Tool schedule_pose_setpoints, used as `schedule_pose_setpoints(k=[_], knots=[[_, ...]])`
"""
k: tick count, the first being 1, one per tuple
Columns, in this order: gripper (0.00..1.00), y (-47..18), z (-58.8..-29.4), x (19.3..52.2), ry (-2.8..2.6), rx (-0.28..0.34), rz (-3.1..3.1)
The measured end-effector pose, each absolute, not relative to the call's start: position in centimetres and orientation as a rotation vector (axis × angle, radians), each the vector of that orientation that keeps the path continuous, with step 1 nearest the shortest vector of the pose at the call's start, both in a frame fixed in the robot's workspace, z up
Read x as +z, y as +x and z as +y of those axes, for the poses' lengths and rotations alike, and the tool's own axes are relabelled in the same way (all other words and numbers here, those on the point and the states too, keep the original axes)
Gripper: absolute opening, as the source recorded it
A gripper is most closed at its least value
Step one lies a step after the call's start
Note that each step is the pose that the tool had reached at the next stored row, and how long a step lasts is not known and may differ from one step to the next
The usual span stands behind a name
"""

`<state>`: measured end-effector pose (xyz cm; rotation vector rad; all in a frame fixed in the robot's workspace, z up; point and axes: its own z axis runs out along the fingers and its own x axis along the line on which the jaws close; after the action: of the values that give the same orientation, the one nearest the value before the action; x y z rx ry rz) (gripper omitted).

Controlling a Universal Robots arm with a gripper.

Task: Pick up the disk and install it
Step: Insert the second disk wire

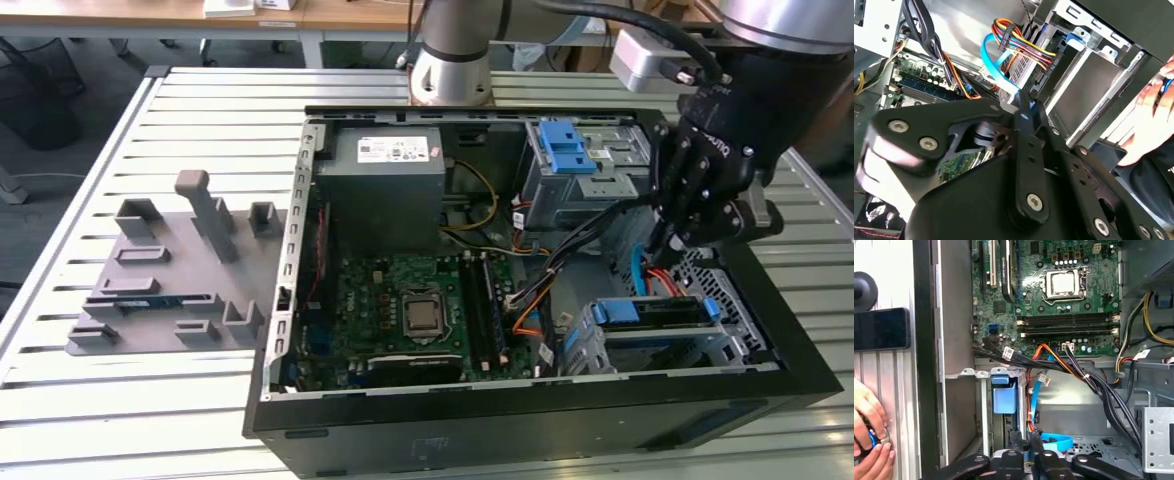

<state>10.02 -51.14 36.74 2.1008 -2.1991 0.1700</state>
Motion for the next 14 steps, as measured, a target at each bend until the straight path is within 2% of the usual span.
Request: schedule_pose_setpoints(k=[1, 6, 14], knots=[[0.17, 10.0, -51.1, 36.7, 2.106, 0.159, -2.205], [0.16, 10.0, -51.2, 36.6, 2.149, 0.065, -2.251], [0.16, 10.0, -51.9, 35.4, 2.153, 0.056, -2.255]])
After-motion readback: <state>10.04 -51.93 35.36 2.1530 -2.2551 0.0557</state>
